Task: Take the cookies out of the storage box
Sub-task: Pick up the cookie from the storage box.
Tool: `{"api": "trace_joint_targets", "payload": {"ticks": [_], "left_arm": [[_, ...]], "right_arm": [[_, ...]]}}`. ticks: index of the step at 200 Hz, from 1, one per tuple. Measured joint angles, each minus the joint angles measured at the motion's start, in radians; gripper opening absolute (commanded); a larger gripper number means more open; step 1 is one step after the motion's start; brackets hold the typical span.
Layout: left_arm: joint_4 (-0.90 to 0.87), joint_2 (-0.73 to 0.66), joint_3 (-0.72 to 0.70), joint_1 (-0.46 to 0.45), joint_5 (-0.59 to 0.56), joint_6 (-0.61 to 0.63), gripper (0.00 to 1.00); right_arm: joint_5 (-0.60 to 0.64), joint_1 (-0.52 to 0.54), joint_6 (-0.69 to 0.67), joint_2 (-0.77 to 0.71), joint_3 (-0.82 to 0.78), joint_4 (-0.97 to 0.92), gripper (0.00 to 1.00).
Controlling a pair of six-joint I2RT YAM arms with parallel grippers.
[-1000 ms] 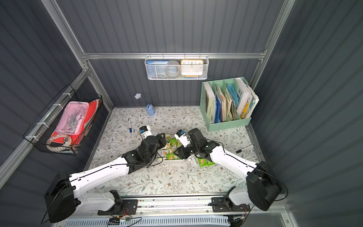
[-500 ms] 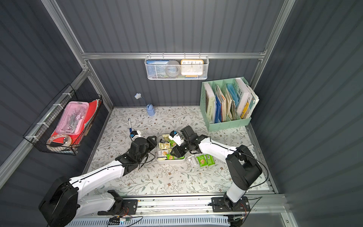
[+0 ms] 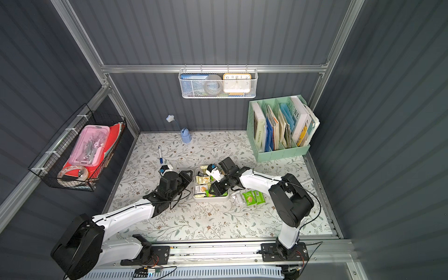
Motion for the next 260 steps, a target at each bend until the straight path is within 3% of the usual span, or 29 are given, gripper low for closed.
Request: {"api": "trace_joint_targets", "payload": {"ticks": [112,161,260], "left_arm": [[0.008,-0.004,-0.001,0.000,0.003,-0.008,0.49],[0.008,-0.013,-0.001,0.000,0.003,-0.008,0.48],[-0.021,-0.058,-0.009,0.001,-0.001,-0.018,0.48]], "right_arm": [[-0.018,0.018,0.002,0.027,0.010,0.035,0.17],[-0.023,0.020,0.002,0.016,0.010,0.035,0.14],[-0.003,-0.020,0.101,-0.275,-0.070,0.094,0.10]]}}
